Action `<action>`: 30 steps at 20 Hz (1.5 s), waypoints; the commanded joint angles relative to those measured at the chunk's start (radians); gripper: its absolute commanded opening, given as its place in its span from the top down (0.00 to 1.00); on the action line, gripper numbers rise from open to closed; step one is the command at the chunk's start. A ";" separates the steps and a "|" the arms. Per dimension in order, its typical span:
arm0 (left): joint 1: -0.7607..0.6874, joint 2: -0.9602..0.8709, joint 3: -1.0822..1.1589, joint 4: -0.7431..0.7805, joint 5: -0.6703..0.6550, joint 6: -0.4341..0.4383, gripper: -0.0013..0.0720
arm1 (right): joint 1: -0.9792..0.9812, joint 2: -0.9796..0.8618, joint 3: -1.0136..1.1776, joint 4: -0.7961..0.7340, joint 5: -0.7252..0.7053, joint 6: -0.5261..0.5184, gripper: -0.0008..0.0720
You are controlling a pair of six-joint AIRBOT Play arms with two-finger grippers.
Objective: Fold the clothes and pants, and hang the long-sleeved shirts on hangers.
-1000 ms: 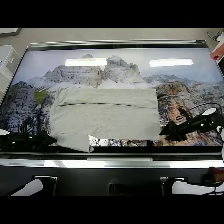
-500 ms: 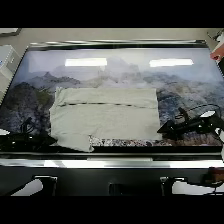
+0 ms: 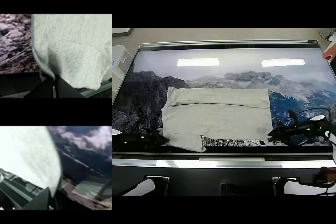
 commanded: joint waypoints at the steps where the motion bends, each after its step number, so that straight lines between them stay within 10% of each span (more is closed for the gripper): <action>1: 0.000 0.000 0.027 -0.032 -0.005 -0.005 0.96 | 0.000 0.049 -0.004 0.068 0.008 -0.037 0.95; 6: -0.084 -0.002 0.228 -0.082 0.008 -0.039 0.96 | 0.094 0.242 0.045 0.123 -0.068 -0.024 0.95; 15: -0.242 -0.221 0.703 -0.082 0.134 -0.127 0.96 | 0.449 0.201 0.412 -0.426 -0.422 0.489 0.95; 30: -0.337 -0.672 1.279 -0.066 0.166 -0.264 0.96 | 0.451 -0.058 0.603 -0.547 -0.652 0.581 0.95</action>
